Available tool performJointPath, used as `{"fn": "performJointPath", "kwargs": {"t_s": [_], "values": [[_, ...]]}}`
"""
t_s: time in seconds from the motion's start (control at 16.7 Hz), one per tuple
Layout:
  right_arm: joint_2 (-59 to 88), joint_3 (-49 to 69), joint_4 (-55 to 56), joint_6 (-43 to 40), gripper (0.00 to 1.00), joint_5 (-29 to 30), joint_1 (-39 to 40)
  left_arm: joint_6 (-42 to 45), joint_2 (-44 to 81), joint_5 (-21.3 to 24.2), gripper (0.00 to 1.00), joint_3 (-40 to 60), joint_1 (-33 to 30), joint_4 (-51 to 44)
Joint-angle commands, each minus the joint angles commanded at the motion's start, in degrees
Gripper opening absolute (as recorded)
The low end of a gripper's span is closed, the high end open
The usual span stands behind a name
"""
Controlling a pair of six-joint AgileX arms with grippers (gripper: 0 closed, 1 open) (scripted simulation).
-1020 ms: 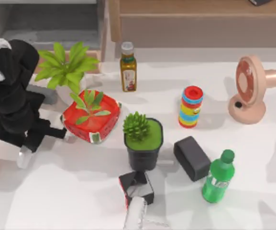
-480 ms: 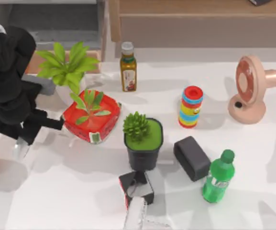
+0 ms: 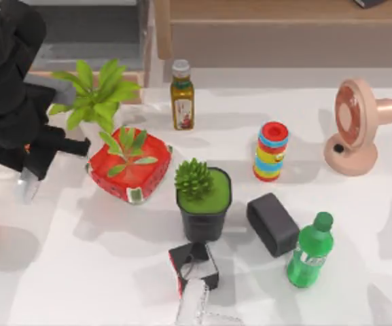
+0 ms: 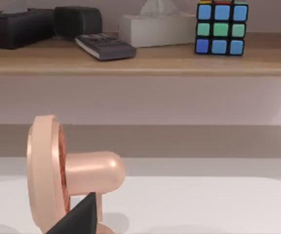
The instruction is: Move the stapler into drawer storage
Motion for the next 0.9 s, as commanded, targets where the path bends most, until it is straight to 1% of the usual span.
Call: {"fn": "performJointPath", "kwargs": {"t_s": [0.18,0.36,0.66,0.9], "values": [[0.0,0.0,0.0,0.0,1.0,0.0,0.0,-0.95,-0.2,0.01,0.0,9.29,1.44,-4.81],[0.0,0.0,0.0,0.0,1.0,0.0,0.0,-1.38,2.45,0.29,0.0,20.84,4.39,-8.97],[0.0,0.0,0.0,0.0,1.0,0.0,0.0,0.06,13.44,0.83,0.0,40.83,13.81,-14.5],[0.0,0.0,0.0,0.0,1.0,0.0,0.0,3.83,25.41,1.47,0.0,55.57,22.77,-17.91]]}}
